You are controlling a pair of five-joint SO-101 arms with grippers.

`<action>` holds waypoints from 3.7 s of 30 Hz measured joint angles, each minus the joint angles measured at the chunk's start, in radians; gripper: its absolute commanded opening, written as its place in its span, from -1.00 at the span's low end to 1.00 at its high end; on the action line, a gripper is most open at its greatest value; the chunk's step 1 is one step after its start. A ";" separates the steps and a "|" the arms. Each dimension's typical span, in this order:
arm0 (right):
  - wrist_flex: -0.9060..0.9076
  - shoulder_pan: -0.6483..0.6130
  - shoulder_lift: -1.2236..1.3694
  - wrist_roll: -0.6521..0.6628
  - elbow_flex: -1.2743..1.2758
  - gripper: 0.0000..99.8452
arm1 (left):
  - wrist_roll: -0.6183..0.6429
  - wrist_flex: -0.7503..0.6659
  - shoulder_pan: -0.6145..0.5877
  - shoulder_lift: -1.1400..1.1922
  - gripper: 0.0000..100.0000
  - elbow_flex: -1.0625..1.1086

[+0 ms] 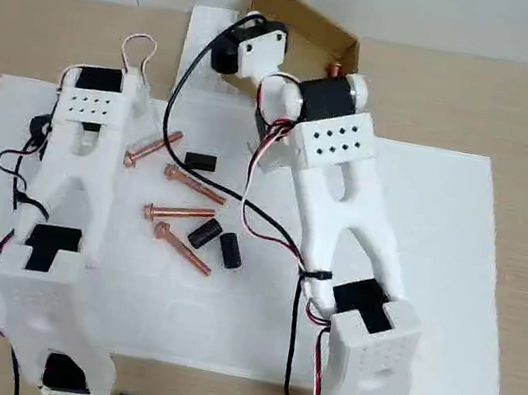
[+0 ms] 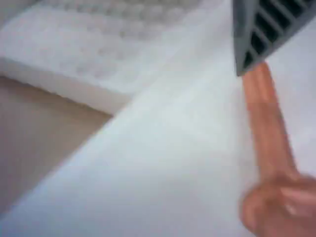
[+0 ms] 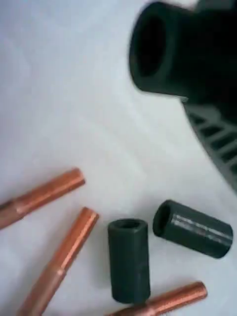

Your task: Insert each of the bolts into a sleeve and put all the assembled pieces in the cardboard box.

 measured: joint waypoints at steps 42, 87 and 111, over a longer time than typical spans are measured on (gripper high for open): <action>0.006 0.002 0.000 0.000 0.000 -0.99 | 0.100 -0.077 -0.011 0.269 -0.99 -0.112; 0.006 0.049 0.000 0.000 0.000 -0.99 | -1.461 0.532 0.095 -0.025 -0.99 -0.242; 0.006 0.114 -0.043 -0.041 0.000 -0.99 | -1.662 0.534 0.140 -0.091 -0.99 -0.250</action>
